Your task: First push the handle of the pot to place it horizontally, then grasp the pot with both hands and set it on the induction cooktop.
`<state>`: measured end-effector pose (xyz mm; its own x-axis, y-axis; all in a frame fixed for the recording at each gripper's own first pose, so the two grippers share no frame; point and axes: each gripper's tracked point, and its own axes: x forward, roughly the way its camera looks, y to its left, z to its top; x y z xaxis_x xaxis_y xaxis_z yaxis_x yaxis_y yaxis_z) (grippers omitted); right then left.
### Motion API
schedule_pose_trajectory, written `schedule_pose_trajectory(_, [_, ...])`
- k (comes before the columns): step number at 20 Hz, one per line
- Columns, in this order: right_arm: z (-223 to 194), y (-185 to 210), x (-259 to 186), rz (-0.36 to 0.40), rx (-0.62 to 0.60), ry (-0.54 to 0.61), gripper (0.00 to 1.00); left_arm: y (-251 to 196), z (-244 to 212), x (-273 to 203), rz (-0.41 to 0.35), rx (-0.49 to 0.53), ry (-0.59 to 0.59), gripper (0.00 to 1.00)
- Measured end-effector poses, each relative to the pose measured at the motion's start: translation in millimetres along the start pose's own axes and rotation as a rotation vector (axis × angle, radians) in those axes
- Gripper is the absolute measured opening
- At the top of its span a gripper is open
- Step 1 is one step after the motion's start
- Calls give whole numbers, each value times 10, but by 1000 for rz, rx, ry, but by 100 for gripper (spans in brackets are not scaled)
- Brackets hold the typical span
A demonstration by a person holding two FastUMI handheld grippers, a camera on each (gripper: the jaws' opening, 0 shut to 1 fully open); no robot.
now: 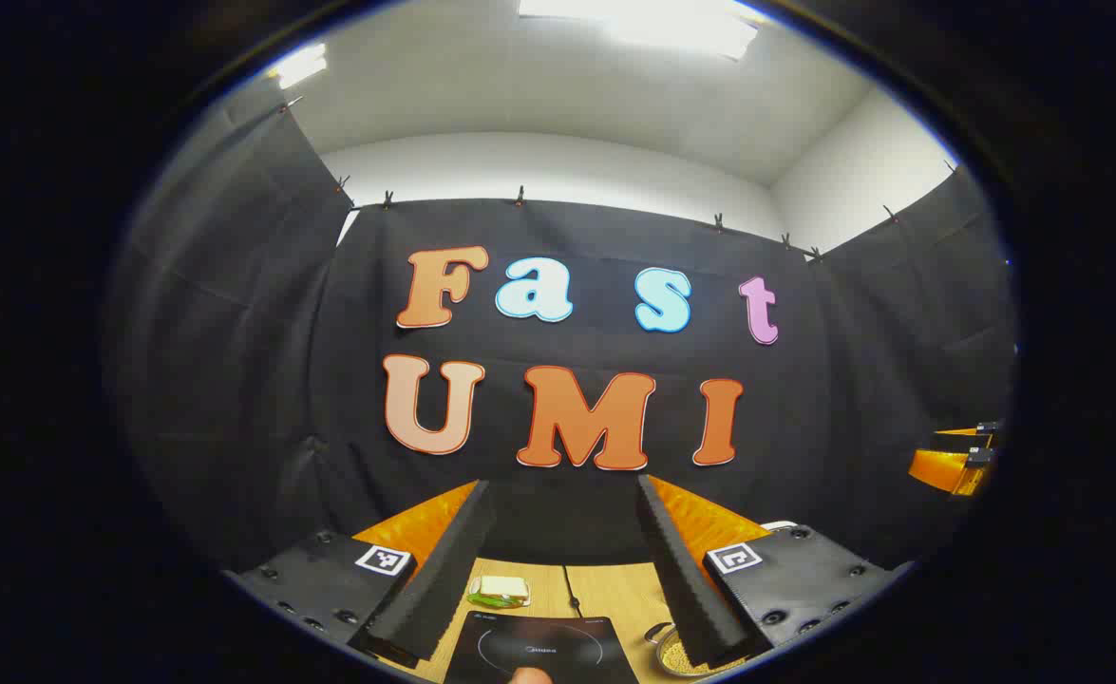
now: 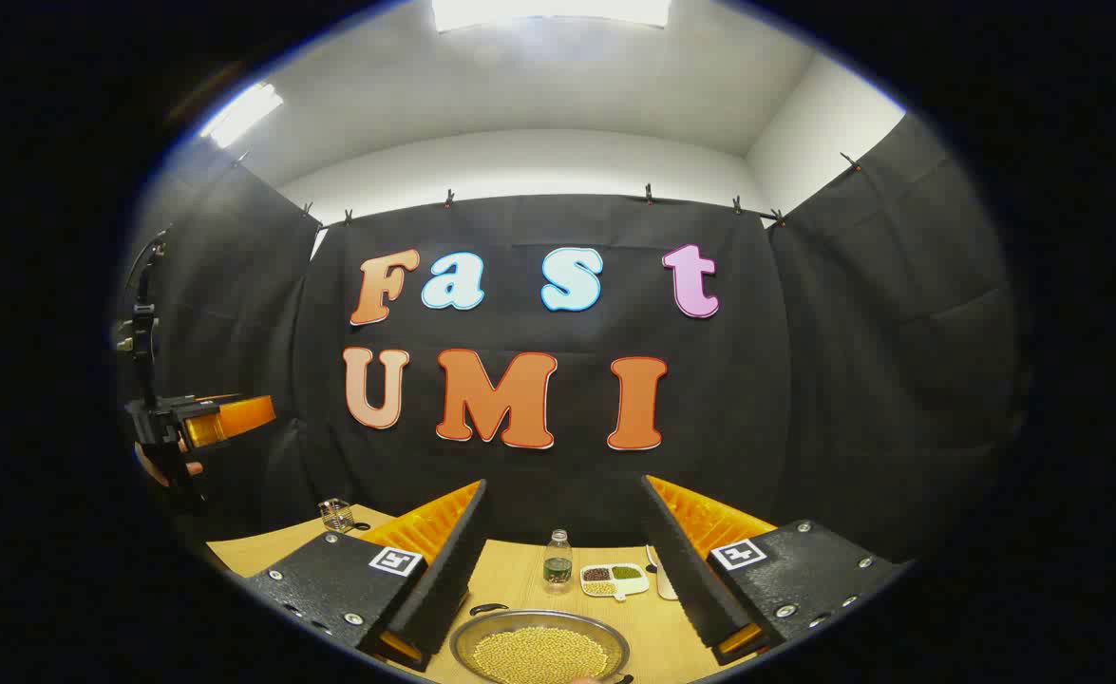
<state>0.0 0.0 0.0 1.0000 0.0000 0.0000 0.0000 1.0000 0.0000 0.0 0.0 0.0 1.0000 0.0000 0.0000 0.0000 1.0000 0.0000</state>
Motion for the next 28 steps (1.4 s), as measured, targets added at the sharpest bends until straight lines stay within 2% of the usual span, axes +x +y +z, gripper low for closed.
schedule_pose_trajectory(11, [60,-120,-86,-22,-17,-17,95,-52,146,-99,5,-6,-26,99])
schedule_pose_trajectory(12, [60,-129,-88,-26,-21,-18,100,-56,135,-93,6,-9,-25,98])
schedule_pose_trajectory(13, [52,-122,-95,-26,-20,-16,95,-51,129,-91,8,-8,-24,99])
schedule_pose_trajectory(22, [23,-101,-45,-18,19,-6,95,75,69,-114,24,-16,-5,96])
schedule_pose_trajectory(24, [26,-72,-58,-8,22,-9,94,107,75,-135,30,-17,-10,99])
schedule_pose_trajectory(25, [26,-49,-53,-4,23,-9,99,122,91,-149,35,-16,-14,99])
schedule_pose_trajectory(26, [25,-28,-57,2,23,-9,99,141,88,-144,38,-14,-15,99])
schedule_pose_trajectory(27, [19,-14,-61,6,20,-8,90,139,90,-157,39,-12,-15,99])
schedule_pose_trajectory(28, [10,2,-62,9,14,-8,88,130,85,-166,37,-11,-15,99])
